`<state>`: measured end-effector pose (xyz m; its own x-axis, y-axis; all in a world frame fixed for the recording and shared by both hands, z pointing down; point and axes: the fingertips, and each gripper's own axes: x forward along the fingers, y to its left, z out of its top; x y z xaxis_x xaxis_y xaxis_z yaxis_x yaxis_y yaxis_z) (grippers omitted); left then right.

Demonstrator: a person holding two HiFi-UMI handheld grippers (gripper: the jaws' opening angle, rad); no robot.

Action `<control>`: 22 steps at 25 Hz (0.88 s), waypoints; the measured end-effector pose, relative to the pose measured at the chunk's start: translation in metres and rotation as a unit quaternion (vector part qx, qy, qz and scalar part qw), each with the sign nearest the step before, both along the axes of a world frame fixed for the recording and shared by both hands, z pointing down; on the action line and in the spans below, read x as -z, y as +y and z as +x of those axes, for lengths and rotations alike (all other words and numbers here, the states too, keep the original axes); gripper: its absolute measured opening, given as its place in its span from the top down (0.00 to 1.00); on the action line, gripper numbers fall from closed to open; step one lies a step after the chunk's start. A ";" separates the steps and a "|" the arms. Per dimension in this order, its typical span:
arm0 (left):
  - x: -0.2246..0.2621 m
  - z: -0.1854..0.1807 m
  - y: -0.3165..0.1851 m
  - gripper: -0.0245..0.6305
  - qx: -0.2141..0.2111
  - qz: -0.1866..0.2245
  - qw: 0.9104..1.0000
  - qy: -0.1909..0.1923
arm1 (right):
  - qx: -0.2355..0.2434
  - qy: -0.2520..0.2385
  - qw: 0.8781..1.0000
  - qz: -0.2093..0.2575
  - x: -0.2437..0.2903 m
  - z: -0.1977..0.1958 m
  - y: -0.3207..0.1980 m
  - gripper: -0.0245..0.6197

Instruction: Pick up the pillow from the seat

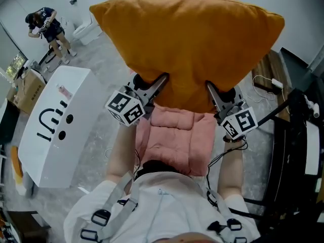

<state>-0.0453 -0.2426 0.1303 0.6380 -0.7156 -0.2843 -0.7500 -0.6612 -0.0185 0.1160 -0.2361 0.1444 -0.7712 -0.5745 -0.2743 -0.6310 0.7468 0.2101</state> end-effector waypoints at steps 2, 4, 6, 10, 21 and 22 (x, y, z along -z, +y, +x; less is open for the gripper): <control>0.006 -0.001 0.001 0.57 0.006 0.008 1.000 -0.004 | 0.004 -0.003 1.000 0.006 0.004 -0.001 -0.001 0.75; 0.008 -0.001 0.001 0.57 0.010 0.014 1.000 -0.005 | 0.009 -0.005 1.000 0.008 0.005 -0.002 -0.002 0.75; 0.009 -0.002 0.002 0.57 0.011 0.019 1.000 -0.005 | 0.014 -0.007 1.000 0.011 0.007 -0.002 -0.003 0.75; 0.015 0.000 0.003 0.56 0.011 0.028 1.000 -0.001 | 0.017 -0.005 1.000 0.016 0.014 0.000 -0.004 0.75; 0.019 -0.003 0.004 0.56 0.014 0.034 0.999 0.001 | 0.025 -0.002 1.000 0.014 0.018 -0.002 -0.005 0.74; 0.021 -0.003 0.003 0.56 0.014 0.035 0.999 0.001 | 0.026 -0.003 1.000 0.015 0.019 -0.003 -0.005 0.75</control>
<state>-0.0487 -0.2394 0.1093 0.6169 -0.7122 -0.3349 -0.7687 -0.6366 -0.0621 0.1134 -0.2413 0.1254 -0.7980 -0.5256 -0.2949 -0.5932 0.7715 0.2301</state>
